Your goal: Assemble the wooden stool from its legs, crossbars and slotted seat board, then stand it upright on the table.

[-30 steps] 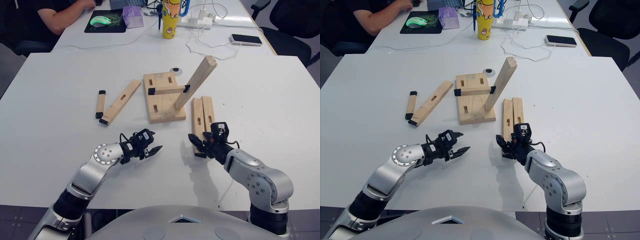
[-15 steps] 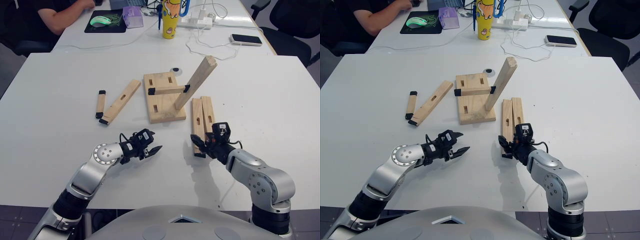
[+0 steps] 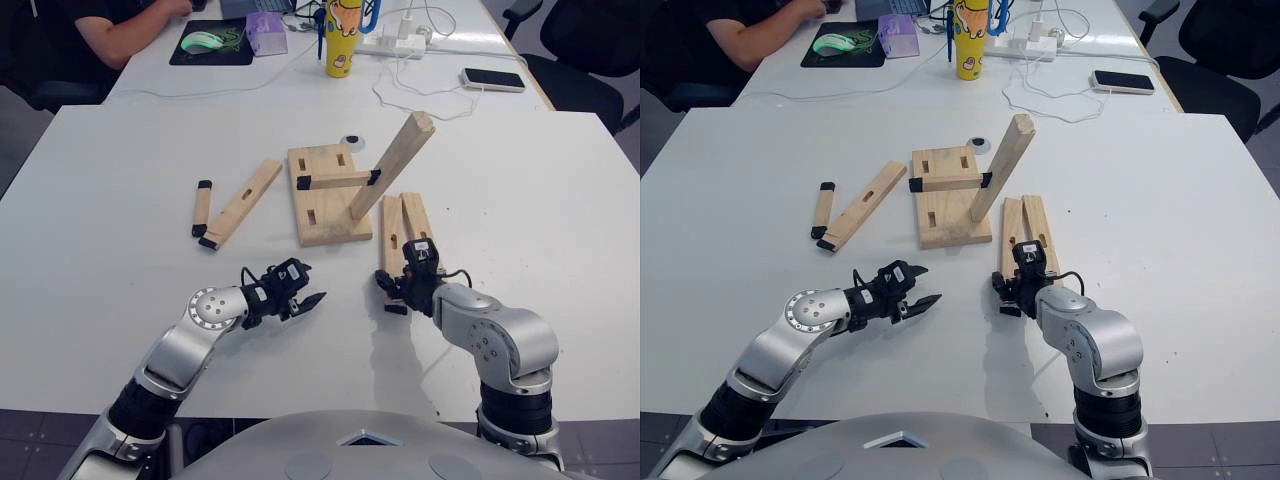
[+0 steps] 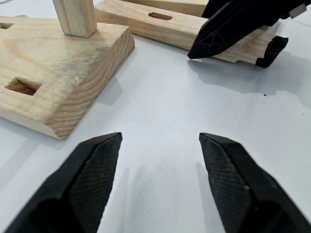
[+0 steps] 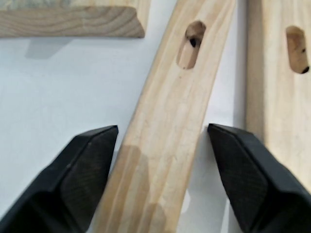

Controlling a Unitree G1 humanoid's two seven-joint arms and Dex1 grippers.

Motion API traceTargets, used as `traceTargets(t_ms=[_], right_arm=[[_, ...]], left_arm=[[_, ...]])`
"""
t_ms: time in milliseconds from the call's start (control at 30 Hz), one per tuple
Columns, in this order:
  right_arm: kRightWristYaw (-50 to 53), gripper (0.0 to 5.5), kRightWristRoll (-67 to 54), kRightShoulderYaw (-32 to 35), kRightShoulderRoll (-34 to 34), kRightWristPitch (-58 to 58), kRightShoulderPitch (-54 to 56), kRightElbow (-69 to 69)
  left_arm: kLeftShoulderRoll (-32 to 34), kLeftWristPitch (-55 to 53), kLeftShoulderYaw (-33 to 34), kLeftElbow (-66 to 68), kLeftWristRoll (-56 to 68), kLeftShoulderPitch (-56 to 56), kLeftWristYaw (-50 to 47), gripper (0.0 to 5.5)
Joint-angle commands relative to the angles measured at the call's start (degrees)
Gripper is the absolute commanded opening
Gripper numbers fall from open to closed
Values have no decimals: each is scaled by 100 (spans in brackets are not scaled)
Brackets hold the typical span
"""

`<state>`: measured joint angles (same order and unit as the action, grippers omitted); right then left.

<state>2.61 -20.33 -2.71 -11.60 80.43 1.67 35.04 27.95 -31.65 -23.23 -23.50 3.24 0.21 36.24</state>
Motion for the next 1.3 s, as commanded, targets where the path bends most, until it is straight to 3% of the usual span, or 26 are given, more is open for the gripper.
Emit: traceTargets(t_ms=[33,267,433,567,700,833,900,1033,1133,1300], right_arm=[[9,296,179,115,177,-66,-76,-300],[143,207,430,271,442,-22,159,-323],[194,205,653,307,501,-185,202,-295],[258,205,785,737,682,-1052,404,-9],[-152,205,622,1001,623,-2352,899,216],[-545,205,457,1834,81,-3398,1829,-552],[-1175,205,-114,2206,-104,-3725,2297,-1159],[-2115,205,-2965,3509,-279,-2945,3382,-1782],[-2496,205,-4422,3508,-622,-2204,3584,-1767],[-2998,205,-5697,2833,-1079,-1312,2916,-1212]], left_arm=[[13,70,-18,139,-103,-136,-5,295],[127,308,-54,330,-285,-258,68,295],[111,367,29,387,-237,-295,117,295],[-52,343,310,340,58,-279,98,350],[-707,129,1161,360,1349,-164,172,403],[-1069,-223,2043,432,2650,-56,253,460],[-1113,-600,2383,330,3379,-94,322,486],[-967,-1278,2861,202,4647,-200,536,493],[-813,-1481,3064,224,5063,-300,559,493],[-608,-1820,3394,108,5902,-618,497,493]])
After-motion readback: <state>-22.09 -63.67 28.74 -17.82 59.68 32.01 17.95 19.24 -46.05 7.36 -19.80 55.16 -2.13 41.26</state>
